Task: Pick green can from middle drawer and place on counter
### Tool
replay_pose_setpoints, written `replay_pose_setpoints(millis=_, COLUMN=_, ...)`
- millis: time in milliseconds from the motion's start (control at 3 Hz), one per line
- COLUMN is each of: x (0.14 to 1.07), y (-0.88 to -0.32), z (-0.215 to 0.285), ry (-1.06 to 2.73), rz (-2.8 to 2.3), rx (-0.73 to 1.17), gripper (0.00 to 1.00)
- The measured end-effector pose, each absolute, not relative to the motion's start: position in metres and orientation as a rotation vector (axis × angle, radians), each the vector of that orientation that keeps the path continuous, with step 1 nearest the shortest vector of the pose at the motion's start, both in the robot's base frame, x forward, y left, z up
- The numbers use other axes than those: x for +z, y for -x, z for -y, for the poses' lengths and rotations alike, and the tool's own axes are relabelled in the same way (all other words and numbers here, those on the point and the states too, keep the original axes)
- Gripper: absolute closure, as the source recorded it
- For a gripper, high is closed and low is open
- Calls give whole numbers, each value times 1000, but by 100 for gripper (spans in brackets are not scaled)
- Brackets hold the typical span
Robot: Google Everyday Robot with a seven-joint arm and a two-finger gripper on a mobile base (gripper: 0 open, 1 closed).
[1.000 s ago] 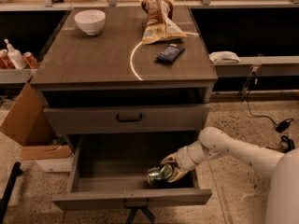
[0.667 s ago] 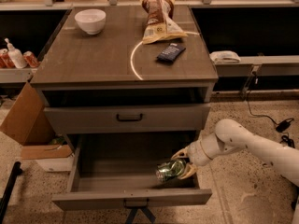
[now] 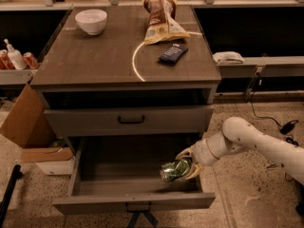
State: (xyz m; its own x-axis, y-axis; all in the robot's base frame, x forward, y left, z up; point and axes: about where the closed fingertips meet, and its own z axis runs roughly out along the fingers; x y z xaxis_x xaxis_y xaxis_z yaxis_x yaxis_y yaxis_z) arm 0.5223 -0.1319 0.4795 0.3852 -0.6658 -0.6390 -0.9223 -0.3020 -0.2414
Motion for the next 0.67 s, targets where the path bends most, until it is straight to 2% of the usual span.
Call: replay_pose_setpoints(millis=667, x=597, y=-528, z=149, ry=2072, rz=-1231, rx=478, gripper=100)
